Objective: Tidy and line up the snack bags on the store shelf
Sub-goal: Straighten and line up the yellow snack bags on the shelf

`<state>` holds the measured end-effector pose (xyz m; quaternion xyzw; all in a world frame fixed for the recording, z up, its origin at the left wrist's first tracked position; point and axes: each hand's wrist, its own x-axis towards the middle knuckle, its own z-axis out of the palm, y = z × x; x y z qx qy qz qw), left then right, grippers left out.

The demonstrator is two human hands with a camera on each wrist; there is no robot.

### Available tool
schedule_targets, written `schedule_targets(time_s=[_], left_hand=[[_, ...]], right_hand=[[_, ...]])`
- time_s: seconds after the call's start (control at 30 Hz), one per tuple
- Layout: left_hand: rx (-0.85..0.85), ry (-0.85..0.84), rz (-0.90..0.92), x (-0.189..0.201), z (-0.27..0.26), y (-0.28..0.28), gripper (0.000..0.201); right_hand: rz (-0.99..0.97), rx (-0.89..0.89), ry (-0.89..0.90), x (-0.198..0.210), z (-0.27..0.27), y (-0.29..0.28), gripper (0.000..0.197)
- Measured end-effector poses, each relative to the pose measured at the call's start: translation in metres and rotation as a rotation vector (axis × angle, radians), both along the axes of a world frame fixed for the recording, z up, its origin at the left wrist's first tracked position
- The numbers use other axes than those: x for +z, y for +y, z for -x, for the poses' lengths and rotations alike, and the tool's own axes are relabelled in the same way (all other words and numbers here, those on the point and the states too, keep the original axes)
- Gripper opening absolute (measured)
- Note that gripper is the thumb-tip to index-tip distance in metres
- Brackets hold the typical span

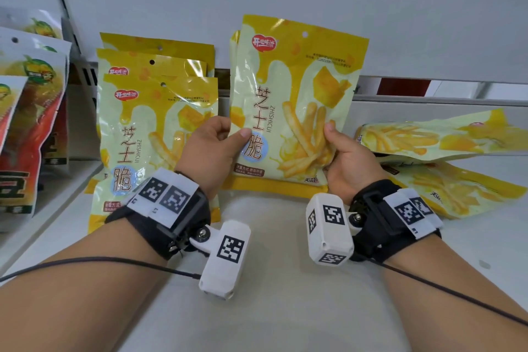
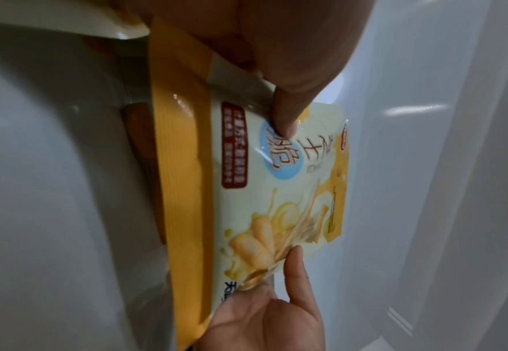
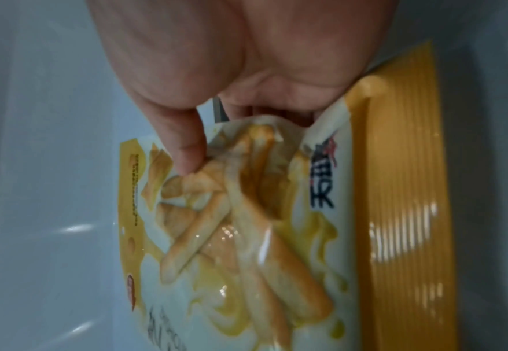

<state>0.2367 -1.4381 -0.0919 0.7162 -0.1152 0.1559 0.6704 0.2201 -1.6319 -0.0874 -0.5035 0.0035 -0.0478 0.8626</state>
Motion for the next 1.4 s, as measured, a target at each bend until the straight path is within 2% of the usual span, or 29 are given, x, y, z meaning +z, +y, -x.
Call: schedule_targets(time_s=[0.07,0.17,0.2,0.23,0.33,0.47,0.6,0.67,0.73,0.77,0.83,0.97,1.1,1.27,1.33,1.4], left_hand=[[0.039,0.003,0.023,0.000,0.000,0.002,0.018],[0.110,0.013,0.061,0.003,0.000,0.005,0.020],[0.118,0.016,0.073,0.005,0.001,0.006,0.021],[0.121,0.022,0.078,0.006,0.002,0.007,0.022],[0.134,0.042,0.044,0.008,0.004,0.006,0.023],[0.155,0.069,0.026,0.008,0.004,0.003,0.017],[0.212,0.026,0.029,0.007,0.003,0.002,0.025],[0.209,0.018,0.039,0.006,0.002,0.002,0.027],[0.191,0.028,0.046,0.005,0.002,0.003,0.025],[0.177,0.040,0.052,0.006,0.002,0.003,0.024],[0.152,0.060,0.082,0.007,0.003,0.002,0.025],[0.123,0.050,0.121,0.006,0.000,0.001,0.015],[0.154,-0.024,0.120,0.004,-0.001,0.004,0.030],[0.143,-0.060,0.156,0.006,0.000,0.003,0.034],[0.105,-0.075,0.144,0.007,0.002,0.001,0.027],[-0.006,-0.061,0.205,0.009,0.006,-0.002,0.012]], right_hand=[[0.027,0.058,0.025,0.000,0.000,-0.001,0.037],[0.084,0.122,0.040,0.000,0.002,-0.002,0.062],[0.122,0.119,0.040,-0.001,0.001,-0.003,0.063],[0.155,0.115,0.032,-0.002,0.001,-0.003,0.057],[0.203,0.020,-0.015,-0.005,-0.001,-0.004,0.008],[0.257,-0.103,-0.062,-0.006,-0.002,-0.002,0.019],[0.243,0.028,-0.068,-0.004,0.003,0.000,0.014],[0.268,0.102,-0.030,-0.005,0.005,0.002,0.028],[0.285,0.088,-0.001,-0.005,0.005,0.004,0.053],[0.294,0.073,0.002,-0.006,0.004,0.004,0.060],[0.307,0.053,0.004,-0.006,0.002,0.003,0.060],[0.332,0.056,0.018,-0.005,0.004,0.003,0.037],[0.393,-0.054,0.033,-0.007,0.003,0.003,0.050],[0.529,-0.248,-0.017,-0.007,0.004,0.001,0.042],[0.533,-0.171,-0.046,-0.003,0.010,0.007,0.049],[0.526,-0.045,-0.061,0.000,0.017,0.012,0.072]])
